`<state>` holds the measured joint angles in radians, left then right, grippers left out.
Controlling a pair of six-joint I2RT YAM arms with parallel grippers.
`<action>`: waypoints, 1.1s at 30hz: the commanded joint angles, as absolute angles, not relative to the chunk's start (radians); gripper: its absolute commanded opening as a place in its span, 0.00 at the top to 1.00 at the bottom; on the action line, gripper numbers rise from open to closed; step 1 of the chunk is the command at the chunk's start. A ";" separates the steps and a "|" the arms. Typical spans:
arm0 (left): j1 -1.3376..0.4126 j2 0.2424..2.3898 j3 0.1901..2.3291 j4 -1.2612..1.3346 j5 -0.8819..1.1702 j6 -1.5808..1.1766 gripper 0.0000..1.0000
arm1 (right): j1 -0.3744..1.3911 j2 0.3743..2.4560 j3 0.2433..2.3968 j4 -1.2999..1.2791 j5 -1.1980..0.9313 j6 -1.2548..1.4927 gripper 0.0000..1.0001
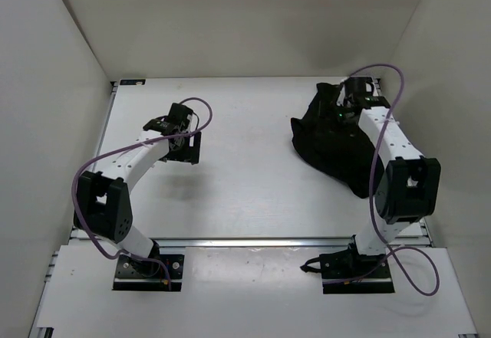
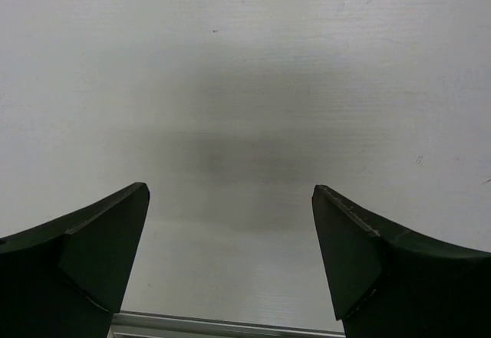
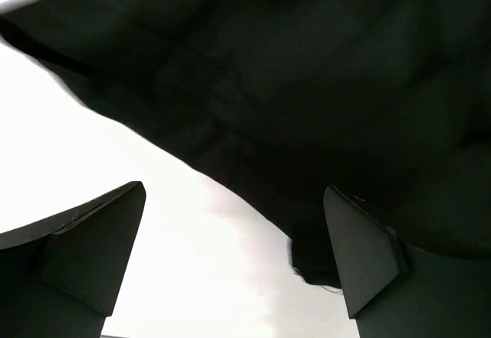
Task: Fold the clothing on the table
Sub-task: Grab the skirt from the pile
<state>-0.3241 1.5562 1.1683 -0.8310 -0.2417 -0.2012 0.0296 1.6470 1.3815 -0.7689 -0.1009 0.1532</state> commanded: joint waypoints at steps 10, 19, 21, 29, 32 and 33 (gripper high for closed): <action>-0.287 1.503 1.160 -0.801 -0.198 -0.170 0.01 | 0.294 2.000 1.894 -0.911 0.118 0.124 0.01; -0.270 1.505 1.167 -0.796 -0.181 -0.130 0.02 | 0.316 2.123 1.963 -0.919 0.149 0.143 0.04; -0.267 1.502 1.157 -0.801 -0.189 -0.121 0.02 | 0.317 2.140 1.970 -0.931 0.149 0.140 0.12; -0.255 1.468 1.140 -0.798 -0.157 -0.124 0.02 | 0.295 2.166 2.049 -0.953 0.106 0.127 1.00; -0.250 1.480 1.163 -0.805 -0.129 -0.118 0.01 | 0.264 2.135 2.100 -0.908 -0.047 0.121 1.00; -0.247 1.480 1.179 -0.811 -0.115 -0.120 0.01 | 0.268 2.134 2.123 -0.907 -0.064 0.121 1.00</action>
